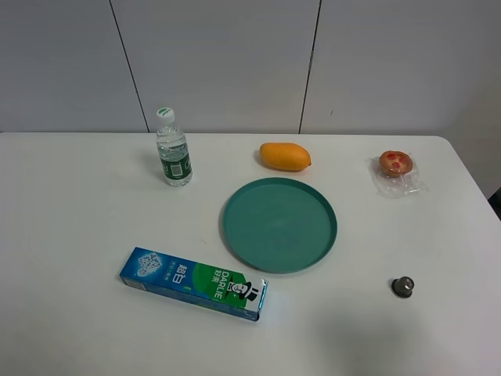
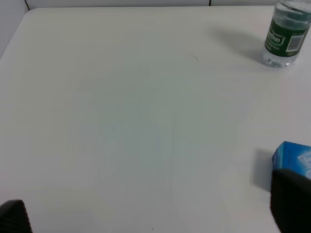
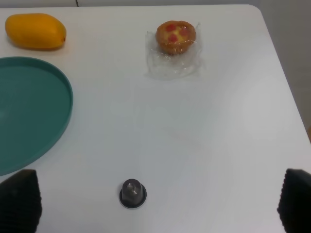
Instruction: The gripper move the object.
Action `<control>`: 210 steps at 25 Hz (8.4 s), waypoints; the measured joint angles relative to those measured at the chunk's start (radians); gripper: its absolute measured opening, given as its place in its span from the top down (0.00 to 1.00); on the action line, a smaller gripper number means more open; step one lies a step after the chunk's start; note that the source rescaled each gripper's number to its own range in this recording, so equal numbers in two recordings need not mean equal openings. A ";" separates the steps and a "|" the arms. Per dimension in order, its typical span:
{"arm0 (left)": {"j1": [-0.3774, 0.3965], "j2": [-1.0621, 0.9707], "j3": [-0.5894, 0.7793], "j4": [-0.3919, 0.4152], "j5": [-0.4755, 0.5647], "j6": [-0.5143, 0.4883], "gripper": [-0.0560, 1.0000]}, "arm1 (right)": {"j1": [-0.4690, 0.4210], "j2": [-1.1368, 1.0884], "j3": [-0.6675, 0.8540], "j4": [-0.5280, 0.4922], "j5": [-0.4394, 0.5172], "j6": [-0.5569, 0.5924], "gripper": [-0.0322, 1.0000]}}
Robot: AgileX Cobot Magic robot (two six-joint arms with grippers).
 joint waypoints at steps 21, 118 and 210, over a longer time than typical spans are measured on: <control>0.000 0.000 0.000 0.000 0.000 0.000 0.00 | 0.000 0.000 0.000 0.000 0.000 0.075 0.00; 0.000 0.000 0.000 0.000 0.000 0.000 0.00 | 0.198 1.591 -0.030 -0.096 -0.594 0.027 0.11; 0.000 0.000 0.000 0.000 0.000 0.000 0.00 | 0.830 2.473 -1.719 0.087 0.161 -0.218 0.96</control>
